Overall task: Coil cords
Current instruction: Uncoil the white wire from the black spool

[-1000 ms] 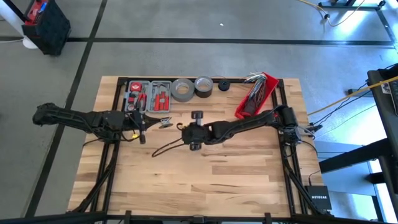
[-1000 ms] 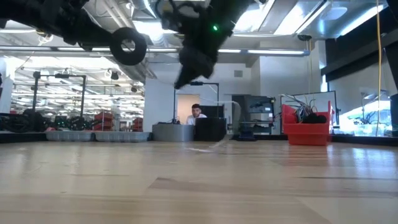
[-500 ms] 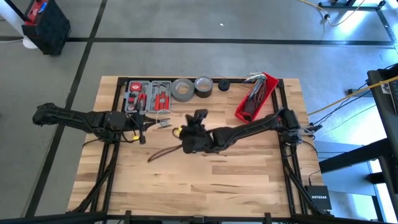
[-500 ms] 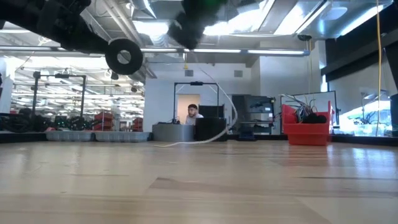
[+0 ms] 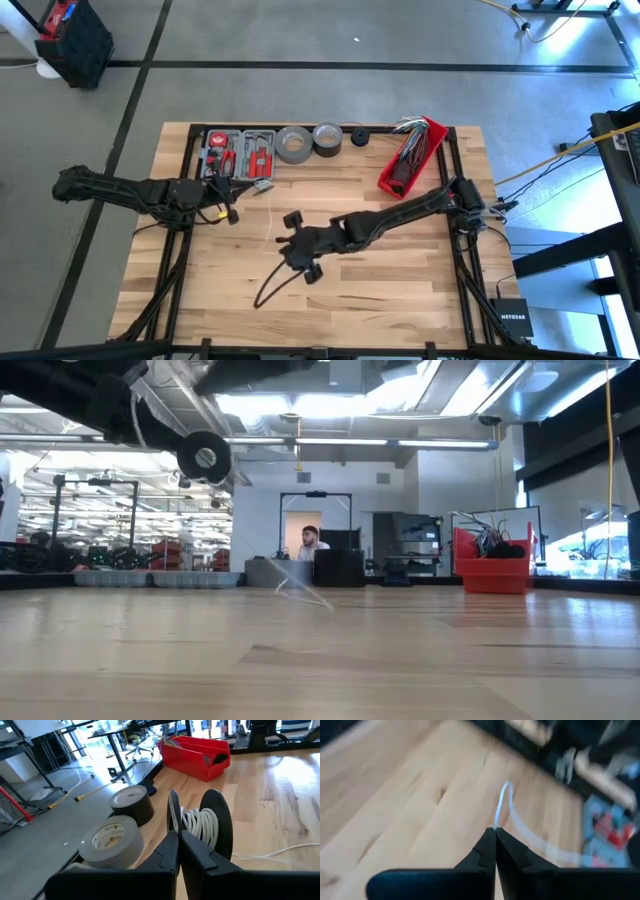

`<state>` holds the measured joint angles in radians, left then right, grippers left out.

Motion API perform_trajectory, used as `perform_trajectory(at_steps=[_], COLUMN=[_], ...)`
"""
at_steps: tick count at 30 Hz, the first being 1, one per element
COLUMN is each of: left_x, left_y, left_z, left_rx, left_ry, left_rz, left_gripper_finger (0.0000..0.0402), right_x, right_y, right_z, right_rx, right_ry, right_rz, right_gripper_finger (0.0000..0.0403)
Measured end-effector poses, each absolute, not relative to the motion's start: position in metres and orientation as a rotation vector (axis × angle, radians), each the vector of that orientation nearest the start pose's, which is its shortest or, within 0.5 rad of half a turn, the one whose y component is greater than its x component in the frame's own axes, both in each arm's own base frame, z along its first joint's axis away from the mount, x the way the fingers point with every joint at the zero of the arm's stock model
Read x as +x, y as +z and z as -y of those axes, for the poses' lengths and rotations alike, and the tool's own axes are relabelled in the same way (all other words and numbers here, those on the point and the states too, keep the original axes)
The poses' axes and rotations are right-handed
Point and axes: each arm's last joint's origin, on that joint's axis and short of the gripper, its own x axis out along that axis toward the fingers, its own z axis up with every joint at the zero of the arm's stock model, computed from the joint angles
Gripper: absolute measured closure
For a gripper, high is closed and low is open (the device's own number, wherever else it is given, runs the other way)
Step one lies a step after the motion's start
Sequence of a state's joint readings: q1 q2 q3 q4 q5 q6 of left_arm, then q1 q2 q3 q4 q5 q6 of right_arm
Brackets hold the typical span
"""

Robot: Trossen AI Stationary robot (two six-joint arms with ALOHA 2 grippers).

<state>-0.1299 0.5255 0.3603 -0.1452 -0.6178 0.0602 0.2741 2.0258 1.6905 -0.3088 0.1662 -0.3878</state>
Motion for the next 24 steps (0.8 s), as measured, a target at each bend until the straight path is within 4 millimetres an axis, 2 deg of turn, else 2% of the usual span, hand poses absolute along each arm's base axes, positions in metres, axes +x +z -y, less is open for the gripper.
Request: perform_trajectory(at_steps=[4, 8, 12, 15, 20, 24], left_x=[0.131, 0.131, 0.131, 0.131, 0.131, 0.131], left_y=[0.227, 0.227, 0.227, 0.227, 0.226, 0.225], left_z=[0.000, 0.000, 0.000, 0.000, 0.000, 0.000], left_rx=[0.174, 0.176, 0.183, 0.193, 0.195, 0.200], left_ry=[0.475, 0.475, 0.474, 0.472, 0.472, 0.471], left_rz=[-0.307, -0.308, -0.310, -0.313, -0.319, -0.332], left_gripper_finger=[0.0398, 0.0398, 0.0398, 0.0398, 0.0398, 0.0398], right_x=[0.440, 0.427, 0.416, 0.415, 0.417, 0.415], right_y=[0.248, 0.239, 0.237, 0.238, 0.235, 0.232], right_z=[-0.111, -0.090, -0.070, -0.055, -0.042, -0.047], right_rx=[-0.482, -0.524, -0.522, -0.463, -0.303, -0.236], right_ry=[0.082, -0.295, -0.643, -0.809, -0.774, -0.654], right_rz=[-0.770, -0.943, -0.967, -0.913, -0.946, -1.025], right_gripper_finger=[0.0395, 0.0395, 0.0395, 0.0392, 0.0341, 0.0288])
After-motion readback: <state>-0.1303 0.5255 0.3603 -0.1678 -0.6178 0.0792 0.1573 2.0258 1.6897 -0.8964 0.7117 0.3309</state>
